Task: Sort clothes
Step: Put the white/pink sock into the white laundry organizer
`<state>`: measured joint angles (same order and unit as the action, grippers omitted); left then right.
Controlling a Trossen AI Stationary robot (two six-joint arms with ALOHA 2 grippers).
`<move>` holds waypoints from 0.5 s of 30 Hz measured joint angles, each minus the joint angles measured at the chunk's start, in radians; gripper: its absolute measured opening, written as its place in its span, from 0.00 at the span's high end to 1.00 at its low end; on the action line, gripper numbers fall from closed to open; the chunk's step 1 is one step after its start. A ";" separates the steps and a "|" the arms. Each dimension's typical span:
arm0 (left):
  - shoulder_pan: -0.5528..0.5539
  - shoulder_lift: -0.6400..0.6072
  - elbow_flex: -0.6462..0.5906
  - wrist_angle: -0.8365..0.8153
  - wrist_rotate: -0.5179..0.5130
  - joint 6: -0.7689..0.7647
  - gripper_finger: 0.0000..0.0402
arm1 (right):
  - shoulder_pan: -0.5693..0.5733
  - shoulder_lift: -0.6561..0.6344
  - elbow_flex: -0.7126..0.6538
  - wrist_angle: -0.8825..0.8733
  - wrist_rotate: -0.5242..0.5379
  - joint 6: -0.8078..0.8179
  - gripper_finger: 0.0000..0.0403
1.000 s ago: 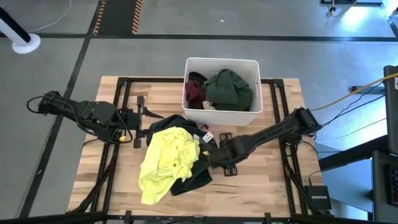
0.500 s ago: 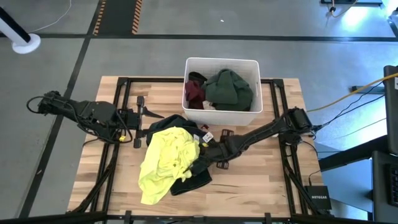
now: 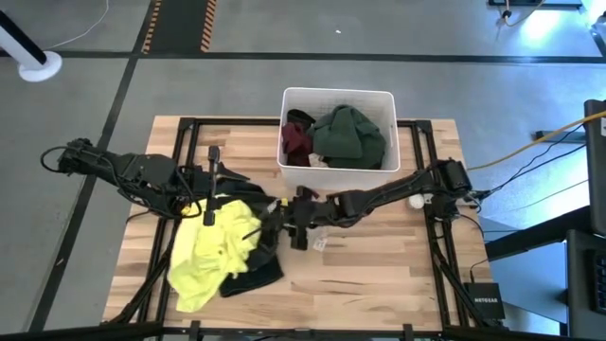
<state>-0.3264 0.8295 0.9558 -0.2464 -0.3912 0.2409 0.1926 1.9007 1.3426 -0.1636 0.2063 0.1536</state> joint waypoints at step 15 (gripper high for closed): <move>0.000 0.000 0.000 -0.003 0.000 -0.006 0.55 | 0.056 -0.004 -0.128 -0.306 0.058 0.109 0.40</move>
<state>-0.3264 0.8295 0.9558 -0.2498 -0.3912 0.2352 0.2490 1.8965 1.2142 -0.4691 0.2644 0.2626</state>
